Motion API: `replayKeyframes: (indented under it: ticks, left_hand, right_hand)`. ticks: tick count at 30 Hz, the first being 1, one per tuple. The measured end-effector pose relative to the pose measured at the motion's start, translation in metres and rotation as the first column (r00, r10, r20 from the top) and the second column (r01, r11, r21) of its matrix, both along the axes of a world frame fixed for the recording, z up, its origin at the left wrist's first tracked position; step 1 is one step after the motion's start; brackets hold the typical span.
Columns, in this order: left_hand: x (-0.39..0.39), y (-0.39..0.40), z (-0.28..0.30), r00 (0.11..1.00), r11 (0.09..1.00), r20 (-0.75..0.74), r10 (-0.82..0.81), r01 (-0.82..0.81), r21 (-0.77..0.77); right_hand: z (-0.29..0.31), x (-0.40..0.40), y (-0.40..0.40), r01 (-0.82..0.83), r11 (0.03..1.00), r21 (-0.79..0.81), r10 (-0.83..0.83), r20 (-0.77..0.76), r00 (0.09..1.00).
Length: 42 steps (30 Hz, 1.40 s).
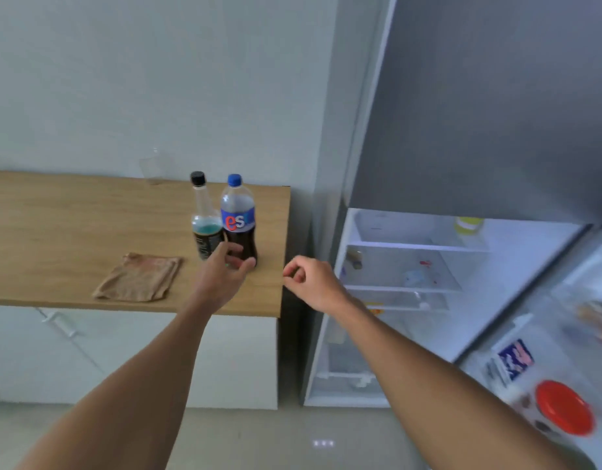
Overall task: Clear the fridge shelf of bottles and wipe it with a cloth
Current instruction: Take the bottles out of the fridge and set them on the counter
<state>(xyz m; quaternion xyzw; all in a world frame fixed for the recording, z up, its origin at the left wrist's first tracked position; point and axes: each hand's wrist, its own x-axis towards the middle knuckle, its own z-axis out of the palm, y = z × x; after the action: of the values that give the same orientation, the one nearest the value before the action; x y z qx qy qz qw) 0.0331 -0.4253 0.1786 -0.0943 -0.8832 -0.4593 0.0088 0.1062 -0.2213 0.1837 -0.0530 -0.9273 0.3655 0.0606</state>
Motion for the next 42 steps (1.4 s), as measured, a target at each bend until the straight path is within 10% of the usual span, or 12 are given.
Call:
replayKeyframes:
  ticks: [14,23,30,42]
  left_hand:
    - [0.062,0.224,-0.09,0.94,0.958,0.184,-0.286,0.286,0.026]
    - [-0.039,0.34,-0.188,0.979,0.998,0.194,-0.054,0.05,0.027]
    - [-0.108,0.371,-0.241,0.99,0.994,-0.113,0.085,-0.092,-0.056]
    - [-0.094,0.384,-0.229,0.946,0.939,0.164,0.28,-0.306,0.159]
  right_hand:
    - [-0.077,0.039,0.194,0.443,0.895,-0.059,-0.444,0.0,0.896]
    - [-0.192,-0.078,0.279,0.348,0.913,-0.214,-0.356,0.003,0.935]
    - [-0.254,-0.147,0.29,0.132,0.964,-0.23,-0.172,-0.163,0.971]
    - [-0.238,-0.112,0.31,0.296,0.909,-0.295,-0.357,-0.179,0.917]
